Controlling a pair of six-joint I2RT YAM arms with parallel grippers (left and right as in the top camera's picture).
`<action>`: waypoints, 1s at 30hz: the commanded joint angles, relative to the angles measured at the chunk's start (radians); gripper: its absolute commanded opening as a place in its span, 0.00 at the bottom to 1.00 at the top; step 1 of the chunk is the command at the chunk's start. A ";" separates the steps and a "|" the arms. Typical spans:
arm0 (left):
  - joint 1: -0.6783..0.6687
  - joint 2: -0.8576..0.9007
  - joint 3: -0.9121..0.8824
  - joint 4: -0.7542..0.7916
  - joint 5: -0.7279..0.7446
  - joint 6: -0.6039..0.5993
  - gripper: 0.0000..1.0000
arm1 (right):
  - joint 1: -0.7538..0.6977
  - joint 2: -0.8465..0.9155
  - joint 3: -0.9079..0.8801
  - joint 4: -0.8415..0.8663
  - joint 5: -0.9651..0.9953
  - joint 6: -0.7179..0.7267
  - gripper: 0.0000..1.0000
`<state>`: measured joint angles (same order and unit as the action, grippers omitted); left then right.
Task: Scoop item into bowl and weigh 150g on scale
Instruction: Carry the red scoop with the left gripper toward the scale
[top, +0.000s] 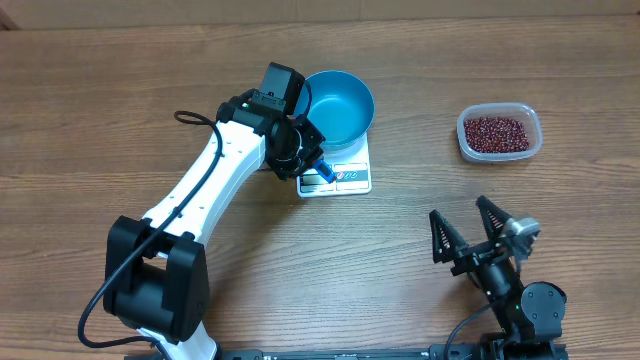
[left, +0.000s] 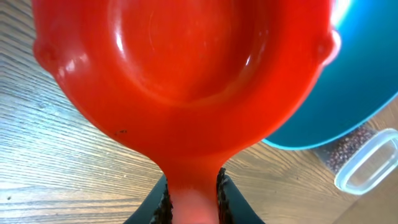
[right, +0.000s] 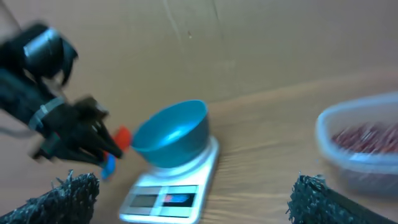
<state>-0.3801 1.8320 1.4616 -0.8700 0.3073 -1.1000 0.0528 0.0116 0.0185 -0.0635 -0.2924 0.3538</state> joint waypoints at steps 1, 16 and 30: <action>-0.008 -0.069 0.027 -0.022 -0.068 -0.026 0.04 | -0.003 -0.009 -0.011 0.008 -0.018 0.346 1.00; -0.104 -0.230 0.027 0.093 -0.243 0.058 0.04 | -0.003 -0.009 -0.011 0.009 -0.063 0.566 1.00; -0.170 -0.103 0.028 0.211 -0.266 0.036 0.04 | -0.003 -0.009 -0.010 0.013 -0.209 0.422 1.00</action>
<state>-0.5560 1.6802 1.4670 -0.6651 0.0650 -1.0626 0.0528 0.0116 0.0185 -0.0620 -0.4595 0.8268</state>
